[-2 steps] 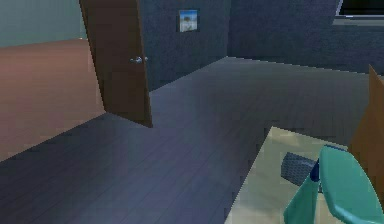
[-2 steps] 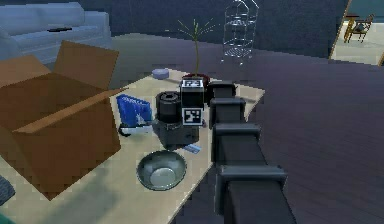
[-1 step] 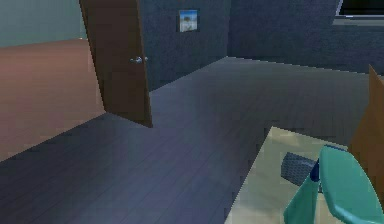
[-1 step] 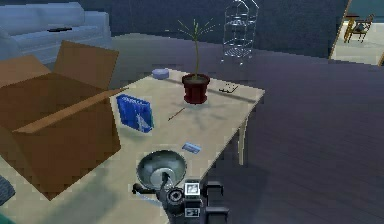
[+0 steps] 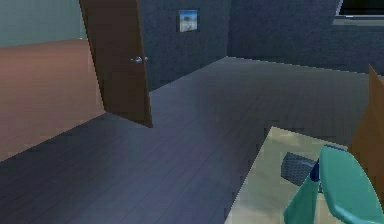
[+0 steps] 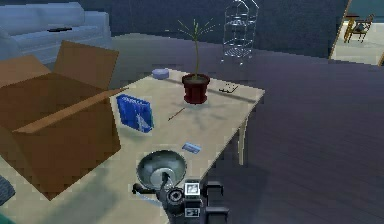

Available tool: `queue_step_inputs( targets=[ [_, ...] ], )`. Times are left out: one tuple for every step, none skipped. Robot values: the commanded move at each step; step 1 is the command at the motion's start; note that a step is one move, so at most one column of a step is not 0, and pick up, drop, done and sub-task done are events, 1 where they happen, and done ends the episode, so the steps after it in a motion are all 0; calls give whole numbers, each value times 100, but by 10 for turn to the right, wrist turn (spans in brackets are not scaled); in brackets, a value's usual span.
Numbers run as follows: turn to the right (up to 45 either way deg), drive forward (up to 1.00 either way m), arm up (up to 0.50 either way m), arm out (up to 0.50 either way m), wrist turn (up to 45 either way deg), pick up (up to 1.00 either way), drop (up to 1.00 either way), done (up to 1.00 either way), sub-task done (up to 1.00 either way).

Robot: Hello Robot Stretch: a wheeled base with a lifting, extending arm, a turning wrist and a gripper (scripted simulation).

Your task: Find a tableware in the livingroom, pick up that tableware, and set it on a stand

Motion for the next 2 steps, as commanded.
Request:
queue_step_inputs(
  targets=[
    [0, 0, 10, 0, 0, 0, 0, 0, 0],
    [0, 0, 14, 0, 0, 0, 0, 0, 0]
  ],
)
